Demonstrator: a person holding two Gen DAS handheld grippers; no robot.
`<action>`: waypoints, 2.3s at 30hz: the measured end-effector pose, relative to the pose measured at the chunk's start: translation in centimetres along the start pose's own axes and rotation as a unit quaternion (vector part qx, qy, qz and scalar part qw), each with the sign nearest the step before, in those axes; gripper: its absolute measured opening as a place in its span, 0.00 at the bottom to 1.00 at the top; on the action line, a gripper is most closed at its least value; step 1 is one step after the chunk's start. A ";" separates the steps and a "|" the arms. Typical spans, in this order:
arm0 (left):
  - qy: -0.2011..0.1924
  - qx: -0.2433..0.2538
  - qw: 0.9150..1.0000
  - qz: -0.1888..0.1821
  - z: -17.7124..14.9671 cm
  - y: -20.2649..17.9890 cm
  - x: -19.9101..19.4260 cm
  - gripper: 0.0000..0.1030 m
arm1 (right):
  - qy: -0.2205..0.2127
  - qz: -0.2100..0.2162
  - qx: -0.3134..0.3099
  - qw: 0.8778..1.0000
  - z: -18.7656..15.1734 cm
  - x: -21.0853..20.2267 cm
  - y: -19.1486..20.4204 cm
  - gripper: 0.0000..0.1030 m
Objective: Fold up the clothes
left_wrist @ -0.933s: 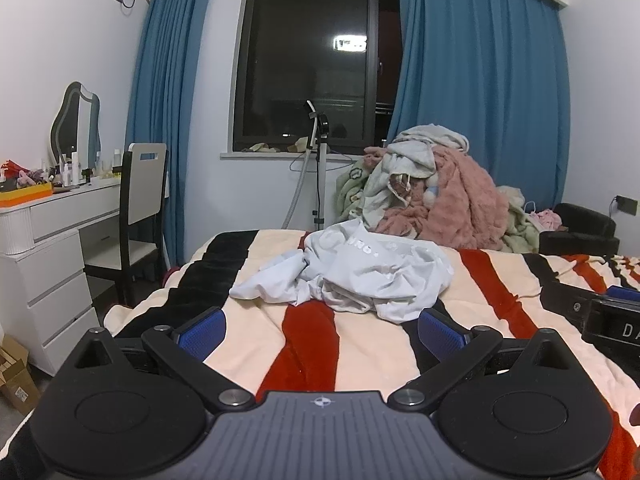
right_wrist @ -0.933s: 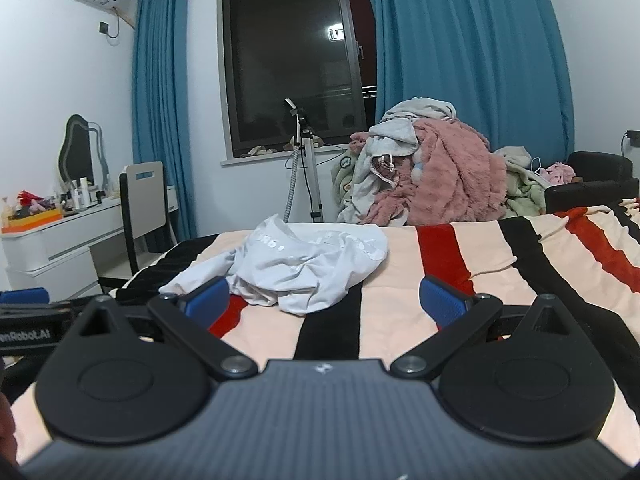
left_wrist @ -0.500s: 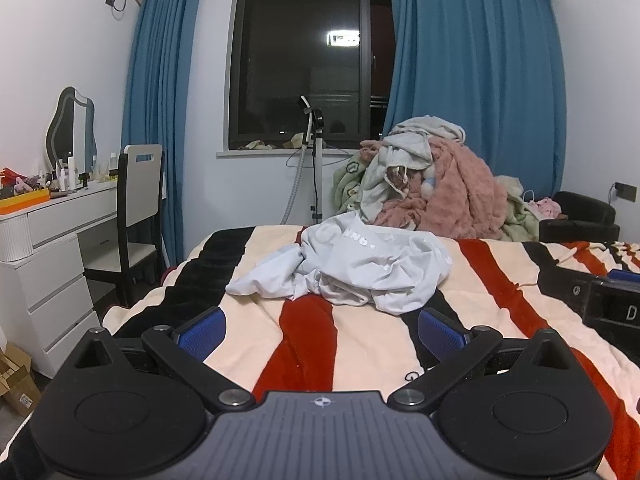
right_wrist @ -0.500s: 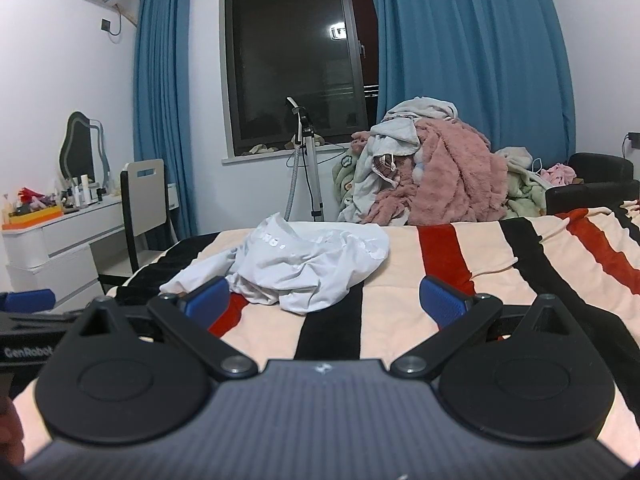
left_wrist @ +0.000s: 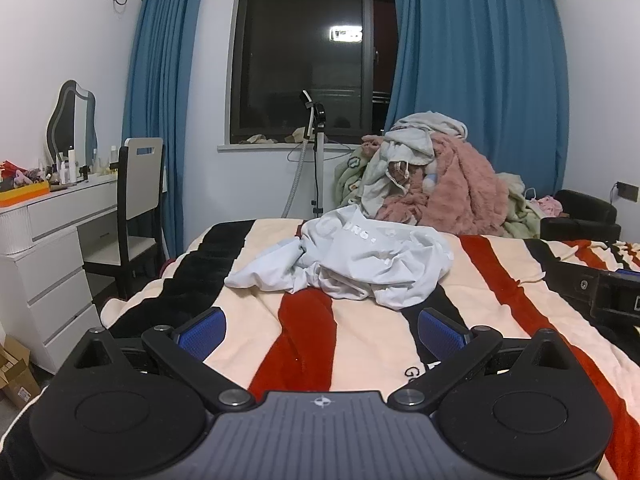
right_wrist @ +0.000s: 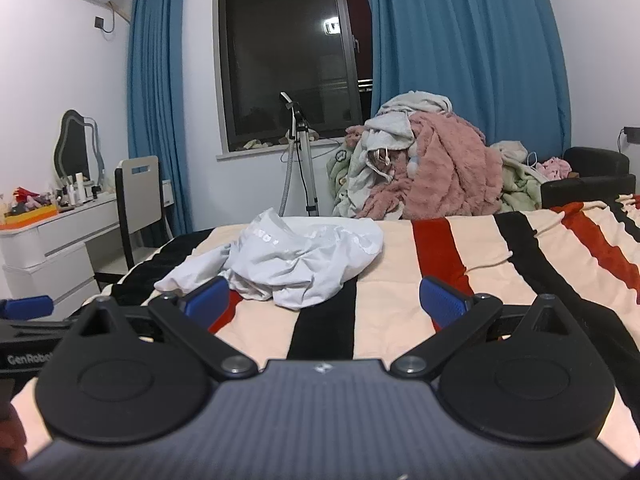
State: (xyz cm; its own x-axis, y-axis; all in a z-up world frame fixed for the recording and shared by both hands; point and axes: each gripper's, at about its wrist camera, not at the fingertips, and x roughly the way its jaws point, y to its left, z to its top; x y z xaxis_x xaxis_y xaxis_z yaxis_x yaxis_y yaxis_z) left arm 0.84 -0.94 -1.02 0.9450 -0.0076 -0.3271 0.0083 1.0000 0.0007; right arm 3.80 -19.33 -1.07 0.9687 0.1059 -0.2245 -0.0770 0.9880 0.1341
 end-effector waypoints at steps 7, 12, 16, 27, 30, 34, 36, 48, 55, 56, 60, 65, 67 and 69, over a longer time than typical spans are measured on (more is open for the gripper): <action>0.017 0.013 1.000 0.013 -0.8 -0.7 1.3 1.00 | -0.029 -0.051 0.018 0.998 2.5 0.8 0.5 1.00; 0.054 0.027 0.998 0.015 -1.6 -1.5 4.4 1.00 | -0.084 -0.038 0.040 0.995 7.3 1.5 0.3 1.00; 0.083 0.039 0.996 0.007 -1.6 -2.4 9.4 0.98 | -0.091 -0.043 0.074 0.992 6.5 1.5 -1.9 1.00; 0.121 0.103 0.983 0.096 -0.1 -2.8 31.4 0.78 | 0.073 -0.024 0.138 0.987 -0.5 9.0 -7.1 1.00; 0.125 0.113 0.980 0.102 0.1 -2.1 35.3 0.57 | 0.087 -0.013 0.150 0.985 -1.4 11.4 -7.3 1.00; 0.080 0.073 0.990 0.091 1.4 0.1 35.2 0.06 | 0.084 -0.005 0.140 0.987 -2.4 13.4 -6.7 1.00; 0.049 0.051 0.995 0.077 2.1 1.1 33.4 0.05 | 0.076 -0.009 0.126 0.989 -2.7 14.2 -6.0 1.00; -0.103 -0.008 0.995 -0.008 4.3 3.1 10.5 0.04 | 0.024 0.030 0.091 0.995 -1.6 10.4 -3.8 1.00; -0.161 -0.043 0.986 -0.033 4.2 5.4 -1.4 0.04 | -0.003 0.032 0.060 0.998 -0.8 5.3 -2.5 1.00; -0.165 -0.050 0.984 -0.033 4.2 5.9 -2.4 0.04 | 0.001 0.034 0.053 0.998 -0.8 4.8 -2.1 1.00; -0.173 -0.073 0.982 -0.027 4.2 8.4 -5.4 0.04 | 0.025 0.032 0.024 0.999 -1.8 4.5 -0.9 1.00; -0.162 -0.112 0.980 -0.005 4.4 11.7 -4.2 0.04 | 0.102 0.034 -0.047 0.993 -4.3 7.2 1.3 1.00; -0.155 -0.116 0.981 0.006 4.5 12.9 -2.7 0.04 | 0.118 0.037 -0.068 0.990 -5.3 8.7 1.9 0.99; -0.144 -0.112 0.983 0.019 4.3 13.7 -0.9 0.04 | 0.132 0.055 -0.051 0.988 -6.0 10.7 1.9 0.99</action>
State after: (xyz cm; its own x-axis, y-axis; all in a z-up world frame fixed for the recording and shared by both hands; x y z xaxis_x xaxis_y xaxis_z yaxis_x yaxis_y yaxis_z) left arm 1.49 12.76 3.33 0.9968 0.0615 -0.0505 -0.0709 0.9747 -0.2118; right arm 12.56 -15.64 -9.03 0.8587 0.2263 -0.4598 -0.2149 0.9735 0.0777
